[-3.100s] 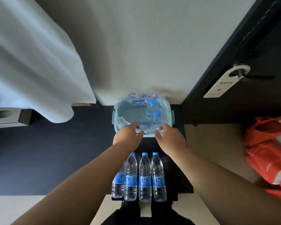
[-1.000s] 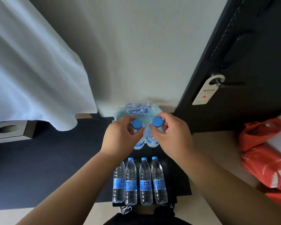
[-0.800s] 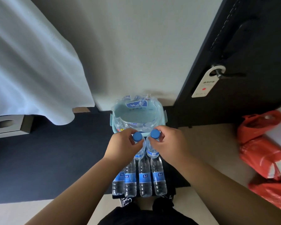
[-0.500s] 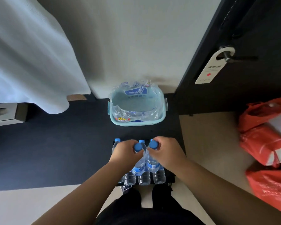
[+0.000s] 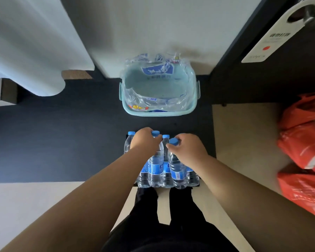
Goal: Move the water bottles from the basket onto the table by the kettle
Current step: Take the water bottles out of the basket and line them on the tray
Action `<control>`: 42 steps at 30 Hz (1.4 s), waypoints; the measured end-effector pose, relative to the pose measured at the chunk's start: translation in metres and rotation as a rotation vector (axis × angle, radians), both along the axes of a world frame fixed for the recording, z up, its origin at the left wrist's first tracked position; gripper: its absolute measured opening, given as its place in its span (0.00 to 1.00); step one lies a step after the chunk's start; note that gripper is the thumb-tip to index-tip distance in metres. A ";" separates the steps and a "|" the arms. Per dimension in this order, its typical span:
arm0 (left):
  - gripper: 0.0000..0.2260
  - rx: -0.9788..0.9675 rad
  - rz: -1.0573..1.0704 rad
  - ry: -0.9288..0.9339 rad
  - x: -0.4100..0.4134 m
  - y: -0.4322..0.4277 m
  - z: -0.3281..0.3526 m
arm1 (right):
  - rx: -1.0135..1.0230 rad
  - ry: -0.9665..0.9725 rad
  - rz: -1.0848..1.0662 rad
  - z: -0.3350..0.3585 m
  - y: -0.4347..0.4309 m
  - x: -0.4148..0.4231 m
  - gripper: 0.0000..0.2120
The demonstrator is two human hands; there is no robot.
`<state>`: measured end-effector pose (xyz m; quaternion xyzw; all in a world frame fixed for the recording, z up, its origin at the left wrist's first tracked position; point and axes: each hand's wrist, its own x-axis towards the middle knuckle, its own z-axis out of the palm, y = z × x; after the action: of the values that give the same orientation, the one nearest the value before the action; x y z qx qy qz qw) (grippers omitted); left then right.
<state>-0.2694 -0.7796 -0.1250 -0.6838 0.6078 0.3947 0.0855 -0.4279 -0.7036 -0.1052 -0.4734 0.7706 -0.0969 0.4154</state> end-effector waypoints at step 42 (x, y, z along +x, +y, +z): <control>0.19 -0.084 -0.254 -0.307 0.123 0.068 -0.070 | 0.309 0.334 0.114 -0.080 0.069 -0.064 0.23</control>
<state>-0.1463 -0.7117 -0.1949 -0.6567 0.6850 0.2462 0.1973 -0.4917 -0.6341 -0.1853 -0.4563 0.8064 0.1256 0.3547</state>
